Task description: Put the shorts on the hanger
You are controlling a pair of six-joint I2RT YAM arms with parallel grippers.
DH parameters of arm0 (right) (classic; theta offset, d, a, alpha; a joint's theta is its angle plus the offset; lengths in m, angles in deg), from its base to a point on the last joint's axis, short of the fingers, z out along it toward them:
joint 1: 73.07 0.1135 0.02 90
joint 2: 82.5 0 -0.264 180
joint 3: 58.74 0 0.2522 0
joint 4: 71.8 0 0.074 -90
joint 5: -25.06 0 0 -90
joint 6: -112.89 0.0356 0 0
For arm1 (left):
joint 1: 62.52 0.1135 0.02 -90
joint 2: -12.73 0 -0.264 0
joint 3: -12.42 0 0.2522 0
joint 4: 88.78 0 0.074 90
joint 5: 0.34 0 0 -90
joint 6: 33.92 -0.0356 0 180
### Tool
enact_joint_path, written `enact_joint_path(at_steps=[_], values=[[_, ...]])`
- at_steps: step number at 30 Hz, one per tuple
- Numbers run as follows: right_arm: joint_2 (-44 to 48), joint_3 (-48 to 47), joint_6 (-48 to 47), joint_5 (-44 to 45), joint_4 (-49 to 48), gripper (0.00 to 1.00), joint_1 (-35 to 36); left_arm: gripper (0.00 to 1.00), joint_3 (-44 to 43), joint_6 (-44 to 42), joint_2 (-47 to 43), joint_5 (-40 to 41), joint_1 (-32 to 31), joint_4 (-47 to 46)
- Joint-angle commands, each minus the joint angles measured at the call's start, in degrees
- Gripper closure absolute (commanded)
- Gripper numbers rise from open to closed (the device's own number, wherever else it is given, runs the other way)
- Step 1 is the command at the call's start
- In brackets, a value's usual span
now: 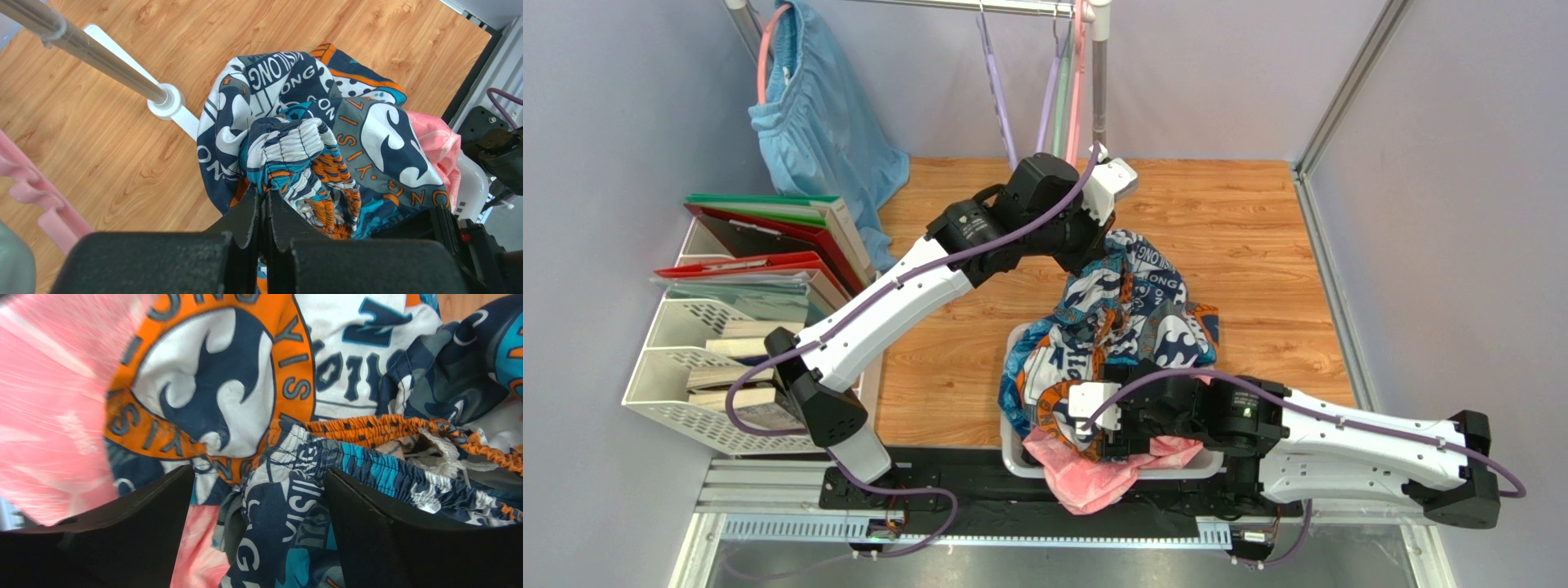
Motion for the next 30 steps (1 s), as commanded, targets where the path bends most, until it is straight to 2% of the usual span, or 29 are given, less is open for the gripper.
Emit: enact_joint_path(at_steps=[1,4,5,7,8,12,16,23,26,30], values=[[0.91,2.44,-4.31,11.39,-5.71,0.31,0.83,1.0,0.54,1.43,-3.18,-1.91,0.51,-1.16],[1.87,7.44,-9.14,18.41,-7.2,0.46,0.74,1.0,0.54,1.35,-3.97,-2.69,0.68,-0.63],[2.57,8.85,-9.84,19.57,-7.12,0.66,0.48,1.0,0.63,1.17,-4.67,-3.48,0.68,-0.28],[3.02,7.9,-9.51,21.51,-4.94,0.87,-0.4,1.0,0.89,0.91,-5.37,-4.71,0.77,-0.02],[3.28,4.5,-8.8,21.43,-3.53,1.0,-1.36,1.0,1.41,0.56,-6.59,-6.2,0.77,-0.1],[5.99,-6.41,-8.01,22.31,1.84,1.0,-3.56,1.0,2.3,-1.37,-9.41,-9.02,0.77,-0.02],[10.82,-17.75,-8.26,18.02,5.97,1.0,-6.37,1.0,2.12,-4.96,-12.75,-10.17,0.77,-0.02],[19.27,-27.87,-16.08,14.14,-2.18,1.0,-15.41,1.0,-1.48,-10.69,-18.81,-10.35,0.86,-1.24],[19.63,-31.47,-18.37,12.38,-6.75,1.0,-19.37,1.0,-4.73,-12.63,-20.23,-9.29,0.86,-2.82],[18.5,-35.08,-20.83,11.94,-14.65,1.0,-21.06,1.0,-9.38,-15.17,-20.41,-9.2,0.77,-3.88]])
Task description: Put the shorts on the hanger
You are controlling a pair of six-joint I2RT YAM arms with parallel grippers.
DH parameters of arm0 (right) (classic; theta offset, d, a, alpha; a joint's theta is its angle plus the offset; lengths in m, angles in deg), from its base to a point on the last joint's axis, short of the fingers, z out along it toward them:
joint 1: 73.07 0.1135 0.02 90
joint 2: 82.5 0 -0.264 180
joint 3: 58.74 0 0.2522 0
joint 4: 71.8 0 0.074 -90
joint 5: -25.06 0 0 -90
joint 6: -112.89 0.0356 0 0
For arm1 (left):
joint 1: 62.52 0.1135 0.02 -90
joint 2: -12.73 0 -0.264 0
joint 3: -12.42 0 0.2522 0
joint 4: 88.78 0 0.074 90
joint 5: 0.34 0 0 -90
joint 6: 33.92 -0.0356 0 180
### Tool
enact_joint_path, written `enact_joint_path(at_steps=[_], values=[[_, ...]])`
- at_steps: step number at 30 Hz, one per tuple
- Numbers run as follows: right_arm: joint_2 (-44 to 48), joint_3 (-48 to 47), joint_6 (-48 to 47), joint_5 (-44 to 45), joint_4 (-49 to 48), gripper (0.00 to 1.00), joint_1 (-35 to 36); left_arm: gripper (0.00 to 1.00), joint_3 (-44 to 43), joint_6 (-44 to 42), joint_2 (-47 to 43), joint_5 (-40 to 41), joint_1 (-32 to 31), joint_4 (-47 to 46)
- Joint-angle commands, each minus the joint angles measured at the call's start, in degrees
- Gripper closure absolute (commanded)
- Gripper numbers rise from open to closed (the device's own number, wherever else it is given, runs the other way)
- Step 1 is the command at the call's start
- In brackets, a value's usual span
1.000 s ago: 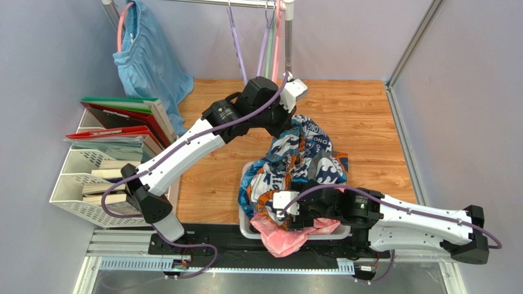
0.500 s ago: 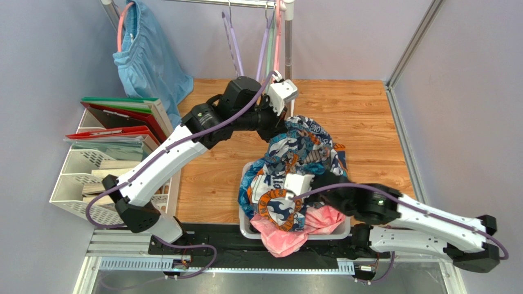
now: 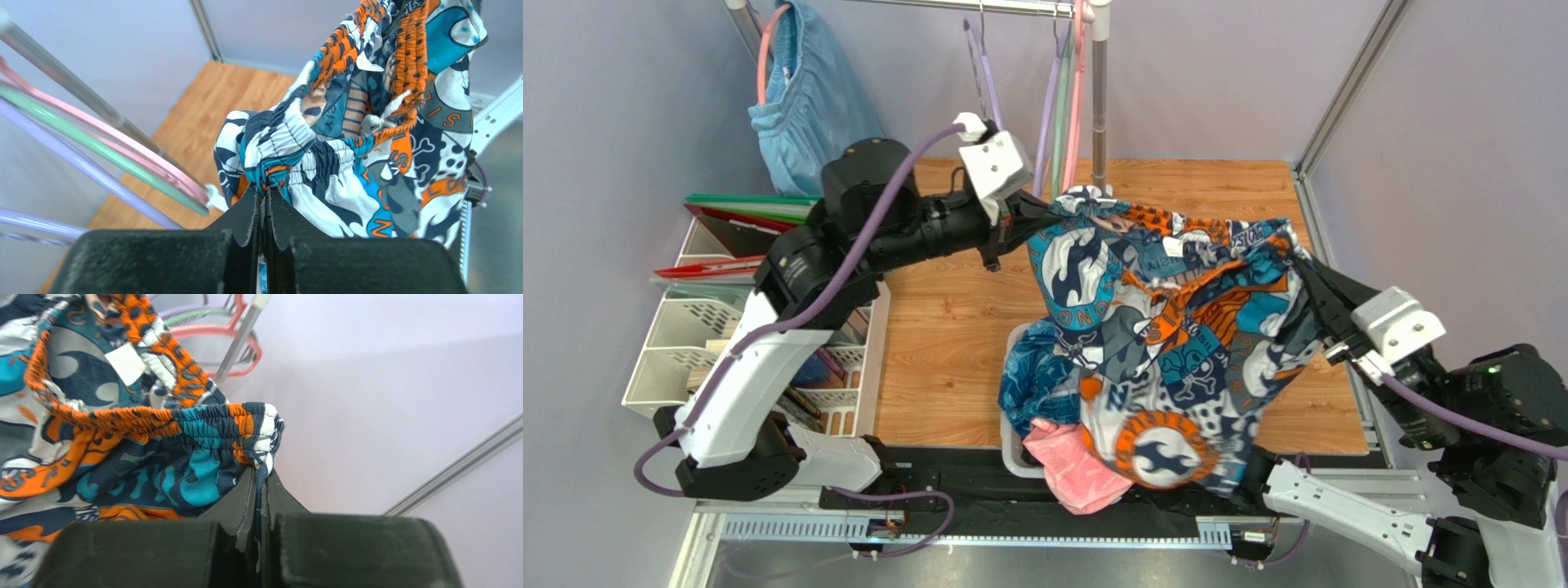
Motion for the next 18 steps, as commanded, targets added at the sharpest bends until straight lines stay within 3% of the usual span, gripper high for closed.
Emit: enact_joint_path(at_steps=[1,9,12,18], values=[[-2.56,-5.63,-4.77,-1.59,-10.15,1.0,-1.52,1.0,-7.42,-5.16,-1.26,-0.59,0.31,-3.4],[-7.84,-12.96,-3.29,-8.18,-7.71,1.0,-1.52,1.0,-11.93,-5.01,-3.36,-2.7,0.31,0.28],[-6.0,-7.45,0.84,-11.5,-3.14,1.0,-1.52,1.0,-3.07,-3.59,-8.1,-4.89,0.31,2.57],[-0.37,10.21,5.42,-17.83,-2.51,1.0,-1.52,1.0,23.18,3.96,-18.29,-7.18,0.31,4.51]])
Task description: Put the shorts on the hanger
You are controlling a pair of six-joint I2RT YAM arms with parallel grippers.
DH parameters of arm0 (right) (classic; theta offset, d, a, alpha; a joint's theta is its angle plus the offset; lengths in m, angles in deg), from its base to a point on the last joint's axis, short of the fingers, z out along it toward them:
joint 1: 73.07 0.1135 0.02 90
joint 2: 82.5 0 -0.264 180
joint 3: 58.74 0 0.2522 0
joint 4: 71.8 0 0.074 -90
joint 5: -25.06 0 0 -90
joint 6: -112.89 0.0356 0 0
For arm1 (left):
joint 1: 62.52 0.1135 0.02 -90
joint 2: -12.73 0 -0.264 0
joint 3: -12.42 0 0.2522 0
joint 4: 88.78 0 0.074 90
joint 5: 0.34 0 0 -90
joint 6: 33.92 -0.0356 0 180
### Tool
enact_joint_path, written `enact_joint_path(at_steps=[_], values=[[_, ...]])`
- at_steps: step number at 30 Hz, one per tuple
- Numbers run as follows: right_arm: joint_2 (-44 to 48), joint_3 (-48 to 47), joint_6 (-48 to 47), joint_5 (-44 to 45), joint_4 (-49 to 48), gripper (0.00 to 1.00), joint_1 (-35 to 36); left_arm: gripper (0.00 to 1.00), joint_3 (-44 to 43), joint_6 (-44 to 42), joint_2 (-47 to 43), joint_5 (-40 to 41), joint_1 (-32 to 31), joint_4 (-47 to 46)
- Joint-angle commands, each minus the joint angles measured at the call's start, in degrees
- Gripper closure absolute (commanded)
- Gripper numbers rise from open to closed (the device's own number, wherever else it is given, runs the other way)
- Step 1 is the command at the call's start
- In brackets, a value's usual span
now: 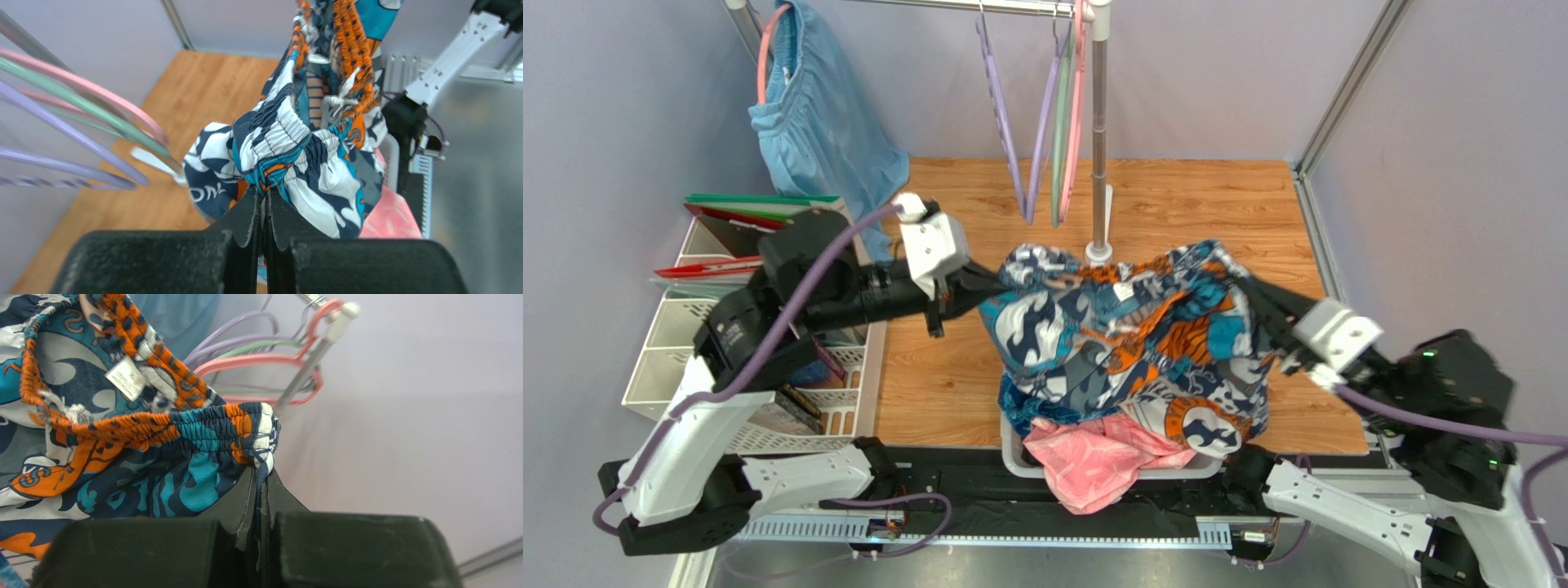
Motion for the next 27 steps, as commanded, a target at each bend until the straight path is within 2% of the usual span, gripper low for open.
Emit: enact_joint_path(at_steps=[1,6,8,10,13,14,17,18,19,20,21,23,25,27], values=[[2.04,10.44,3.74,-6.55,2.02,1.0,-0.21,1.0,15.31,7.74,-4.97,-1.29,0.31,1.91],[6.07,22.83,0.06,-12.87,2.02,1.0,-0.29,1.0,32.0,9.34,-8.76,7.32,0.31,-4.93],[8.88,29.42,-3.71,-15.07,2.02,1.0,-0.21,0.96,35.8,9.34,-9.11,6.02,0.31,-7.31],[10.56,33.99,-5.48,-16.31,2.28,1.0,-0.29,0.9,40.81,8.82,-9.73,5.49,0.31,-10.3],[12.15,34.98,-7.6,-18.51,5.61,1.0,-0.21,0.77,43.37,6.54,-9.73,4.44,0.4,-9.35],[12.32,34.54,-7.43,-18.95,7.88,0.99,-0.21,0.62,43.29,5.92,-9.38,4.17,0.4,-6.73],[11.97,31.57,-6.37,-20.53,13.24,0.66,-0.21,0.41,40.92,6.0,-9.02,2.6,1.71,-3.38],[11.62,30.51,-5.41,-20.36,13.96,0.56,-0.29,0.32,39.44,7.13,-10.07,0.76,2.42,-2.67],[11.01,29.37,-3.4,-20.18,14.58,0.4,-0.3,0.27,38.46,7.58,-10.86,-0.04,3.29,-2.67],[10.48,26.74,-2.34,-19.22,15.98,0.32,-0.21,0.18,36.1,7.85,-12.18,-0.57,4.26,-2.93],[10.04,25.33,-1.46,-18.43,16.51,0.25,-0.29,0.16,34.52,8.02,-12.54,-0.58,4.7,-2.93],[7.76,22.08,1.62,-15.72,18.35,0.23,-0.21,0.15,30.13,7.67,-12.37,-0.14,6.54,-1.97],[5.48,17.24,3.2,-14.39,20.29,0.2,-0.29,0.15,22.22,8.98,-10.18,1.09,8.65,-1.61],[4.51,13.47,2.77,-13.85,21.0,0.0,-1.17,0.17,14.51,12.4,-6.59,1.71,14.97,-2.83]])
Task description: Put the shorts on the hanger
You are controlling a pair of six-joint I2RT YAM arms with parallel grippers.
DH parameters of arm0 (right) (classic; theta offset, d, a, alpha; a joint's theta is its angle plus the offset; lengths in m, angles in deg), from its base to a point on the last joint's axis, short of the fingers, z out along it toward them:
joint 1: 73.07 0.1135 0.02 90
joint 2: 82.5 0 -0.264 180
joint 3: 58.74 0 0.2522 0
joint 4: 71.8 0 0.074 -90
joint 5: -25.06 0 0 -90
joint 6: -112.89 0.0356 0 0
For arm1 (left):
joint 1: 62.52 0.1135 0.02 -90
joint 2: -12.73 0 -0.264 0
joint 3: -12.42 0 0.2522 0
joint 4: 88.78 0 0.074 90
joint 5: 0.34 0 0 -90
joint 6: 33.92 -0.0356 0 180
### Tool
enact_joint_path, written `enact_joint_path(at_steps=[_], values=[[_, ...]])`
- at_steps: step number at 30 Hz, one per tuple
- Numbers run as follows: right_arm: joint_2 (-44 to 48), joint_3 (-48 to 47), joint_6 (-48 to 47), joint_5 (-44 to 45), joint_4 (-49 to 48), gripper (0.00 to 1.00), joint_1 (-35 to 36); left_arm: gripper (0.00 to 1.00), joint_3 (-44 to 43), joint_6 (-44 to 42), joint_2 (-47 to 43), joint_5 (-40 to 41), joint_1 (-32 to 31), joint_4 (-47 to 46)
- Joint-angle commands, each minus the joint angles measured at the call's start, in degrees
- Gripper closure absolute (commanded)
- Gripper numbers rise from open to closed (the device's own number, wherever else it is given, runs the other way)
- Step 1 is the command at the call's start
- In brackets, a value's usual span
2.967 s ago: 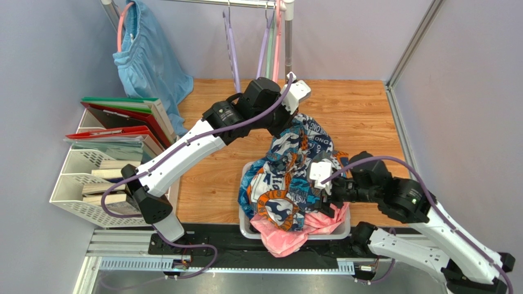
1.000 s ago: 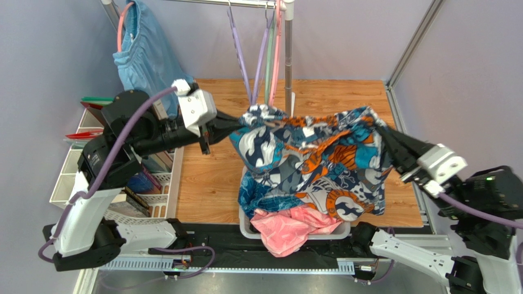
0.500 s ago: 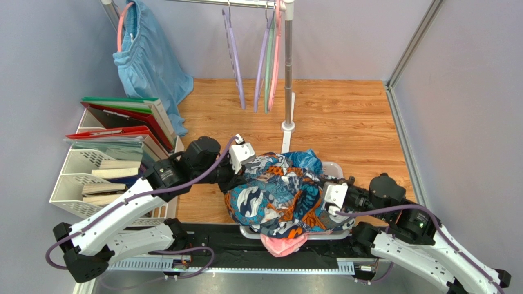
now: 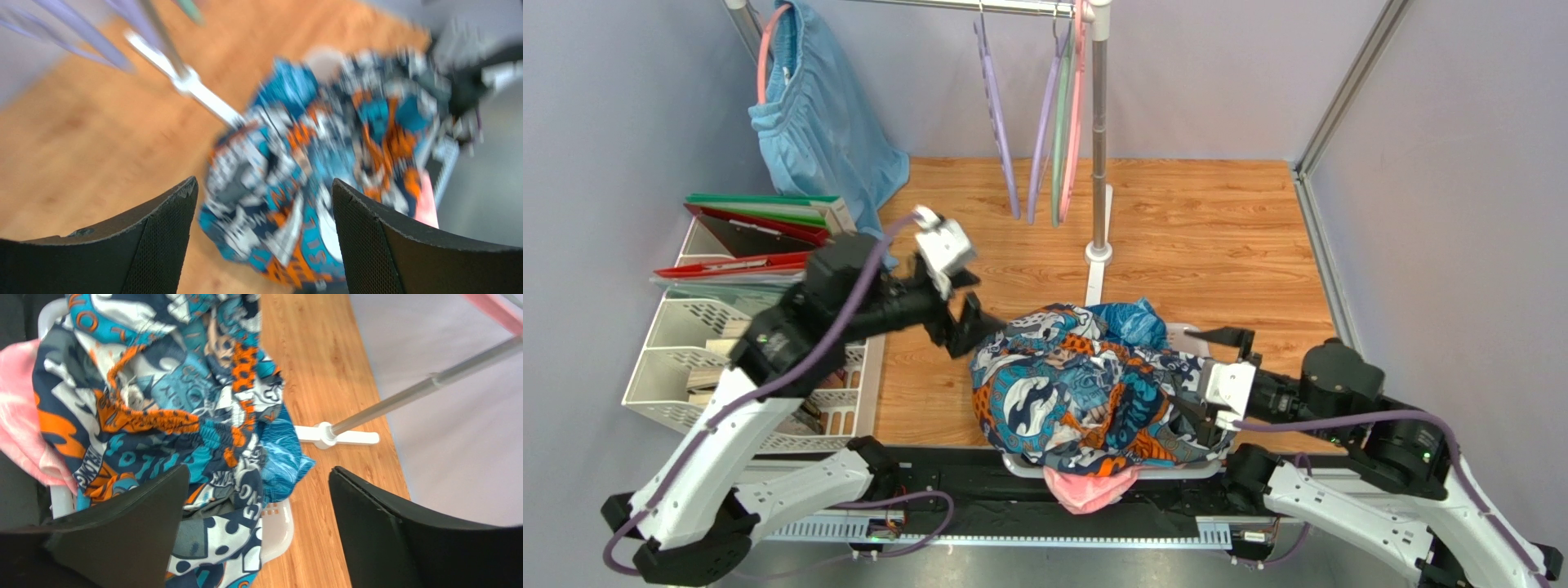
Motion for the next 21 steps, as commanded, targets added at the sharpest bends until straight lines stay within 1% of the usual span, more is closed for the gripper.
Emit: enact_joint_path(at_steps=[1,2,3,4,5,6,7,8,9,10,11,12,13,14,16,18,21], values=[[-2.69,-8.54,2.88,2.76,2.6,0.0,-1.39,0.17,-15.45,7.23,4.58,-0.67,10.21,-3.65],[-4.08,-9.42,1.92,2.67,3.21,0.0,-1.48,0.18,-20.09,11.6,8.42,-2.16,15.46,-4.96],[-5.05,-10.56,2.0,2.93,3.39,0.0,-1.57,0.18,-22.39,14.52,10.55,-3.56,18.73,-5.58],[-6.11,-12.31,2.7,3.72,3.39,0.0,-1.74,0.18,-24.33,19.77,12.83,-5.49,21.55,-6.37],[-8.73,-13.63,4.97,4.94,3.39,0.0,-2.01,0.19,-26.27,22.86,15.2,-7.69,23.84,-8.64],[-9.89,-15.65,5.95,5.22,3.48,0.0,-2.88,0.2,-30.03,25.42,19.92,-11.71,27.69,-9.62],[-11.12,-16.8,7.35,5.57,3.22,0.0,-3.41,0.21,-31.98,27.71,22.23,-13.06,28.95,-10.5],[-13.48,-17.85,9.8,5.83,3.48,0.0,-4.02,0.23,-34.7,32.25,26.0,-16.29,29.83,-13.64],[-14.81,-18.82,11.13,5.83,3.65,0.0,-5.08,0.23,-35.51,33.6,27.43,-17.63,30.28,-15.85],[-16.04,-20.74,12.18,5.75,4.44,0.0,-5.61,0.22,-36.04,34.57,28.49,-18.25,30.37,-18.22],[-17.09,-21.37,13.33,4.96,4.62,0.0,-6.31,0.22,-35.87,35.72,29.89,-18.26,30.37,-23.55],[-19.45,-22.25,16.82,4.35,4.62,0.0,-7.88,0.21,-35.78,38.77,30.6,-18.26,30.37,-26.22],[-20.52,-22.87,18.51,3.38,4.62,0.0,-8.94,0.21,-35.86,39.93,31.39,-18.52,30.37,-28.59],[-21.66,-24.27,20.52,0.76,4.62,0.0,-9.91,0.21,-36.47,40.9,33.4,-19.04,30.37,-32.01],[-24.47,-25.77,25.0,-1.45,4.71,0.0,-12.02,0.21,-36.92,43.98,35.17,-18.61,30.37,-33.53],[-26.23,-28.14,27.3,-3.3,4.71,0.0,-13.34,0.21,-36.22,45.82,36.93,-18.34,30.37,-35.38],[-27.12,-30.78,28.36,-4.27,4.27,0.0,-14.22,0.22,-33.5,47.85,37.9,-18.17,30.37,-38.1]])
